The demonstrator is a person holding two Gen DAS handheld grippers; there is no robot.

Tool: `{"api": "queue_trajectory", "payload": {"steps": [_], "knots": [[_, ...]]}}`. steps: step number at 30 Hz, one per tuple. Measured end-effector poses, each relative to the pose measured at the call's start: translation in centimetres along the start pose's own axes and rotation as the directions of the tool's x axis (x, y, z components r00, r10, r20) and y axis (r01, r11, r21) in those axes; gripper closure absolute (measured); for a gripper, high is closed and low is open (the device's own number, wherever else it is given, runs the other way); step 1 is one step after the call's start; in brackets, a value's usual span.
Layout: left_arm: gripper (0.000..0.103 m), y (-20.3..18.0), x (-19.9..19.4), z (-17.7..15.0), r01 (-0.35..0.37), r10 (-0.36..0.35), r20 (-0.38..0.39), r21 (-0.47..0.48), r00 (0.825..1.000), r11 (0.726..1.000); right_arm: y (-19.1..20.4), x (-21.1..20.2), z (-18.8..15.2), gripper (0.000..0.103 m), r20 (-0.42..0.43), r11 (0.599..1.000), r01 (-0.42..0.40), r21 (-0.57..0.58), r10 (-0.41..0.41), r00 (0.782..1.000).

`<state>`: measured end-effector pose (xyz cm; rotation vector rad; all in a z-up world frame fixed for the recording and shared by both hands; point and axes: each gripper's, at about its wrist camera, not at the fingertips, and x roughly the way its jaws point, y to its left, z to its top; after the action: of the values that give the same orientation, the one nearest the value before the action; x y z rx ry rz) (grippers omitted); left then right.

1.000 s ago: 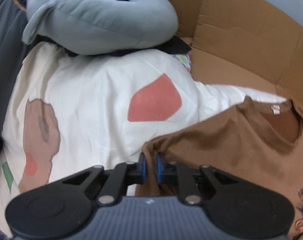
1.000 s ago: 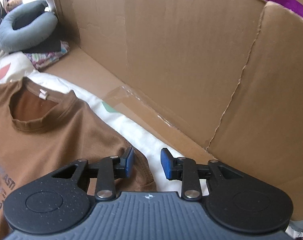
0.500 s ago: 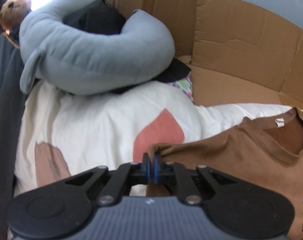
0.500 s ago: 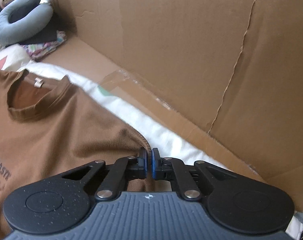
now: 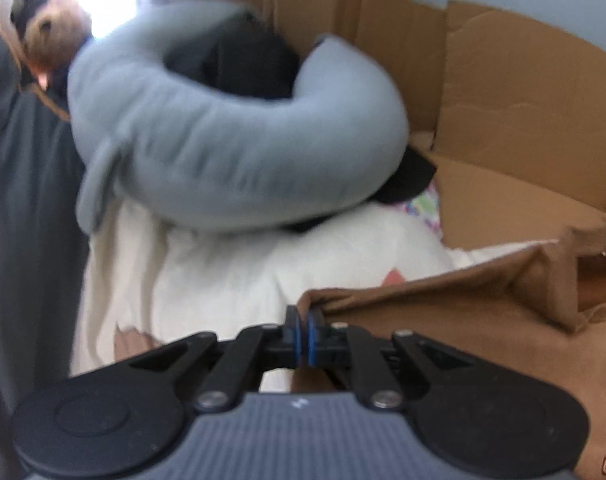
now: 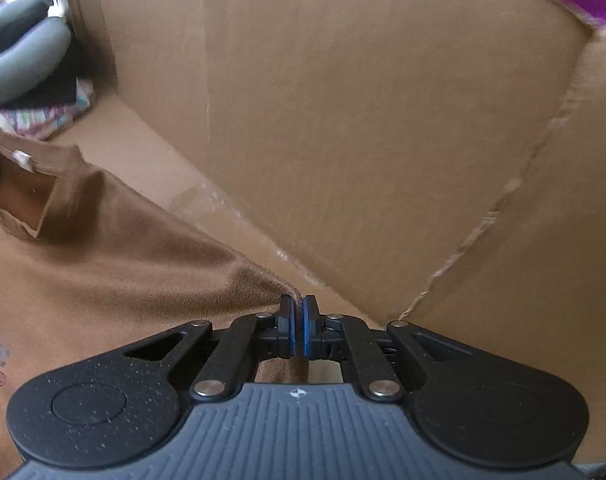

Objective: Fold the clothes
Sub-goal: 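Grasp the shirt's hem with both tools and pull it taut, then open both tools and raise them above the flattened shirt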

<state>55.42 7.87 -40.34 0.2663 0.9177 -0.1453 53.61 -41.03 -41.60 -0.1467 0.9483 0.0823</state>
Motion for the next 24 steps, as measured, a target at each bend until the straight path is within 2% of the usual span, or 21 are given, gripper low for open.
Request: {"api": "queue_trajectory", "payload": {"steps": [5,8,12,18,24], "knots": [[0.086,-1.0,-0.4,0.0,-0.019,0.019,0.028,0.004,0.999,1.000,1.0,0.6,-0.3,0.094,-0.005,1.000,0.005,-0.001,-0.005,1.000],[0.084,-1.9,-1.2,0.0,-0.025,0.022,0.063,0.041,0.998,0.999,1.4,-0.2,-0.7,0.077,0.019,1.000,-0.001,-0.001,0.001,1.000],[0.079,-3.5,-2.0,0.0,-0.010,0.000,0.104,0.099,0.995,0.995,2.2,-1.6,-1.2,0.076,0.049,1.000,-0.002,-0.028,0.003,0.999],[0.078,-6.6,-2.5,-0.1,0.039,-0.060,0.116,0.176,0.991,0.984,1.5,-3.6,-1.7,0.074,0.071,0.999,-0.020,-0.045,0.023,0.997],[0.077,-9.1,-4.5,-0.6,0.057,-0.076,0.117,0.164,0.990,0.985,0.5,-5.6,-2.7,0.073,0.068,0.999,-0.030,-0.038,0.032,0.997]]}}
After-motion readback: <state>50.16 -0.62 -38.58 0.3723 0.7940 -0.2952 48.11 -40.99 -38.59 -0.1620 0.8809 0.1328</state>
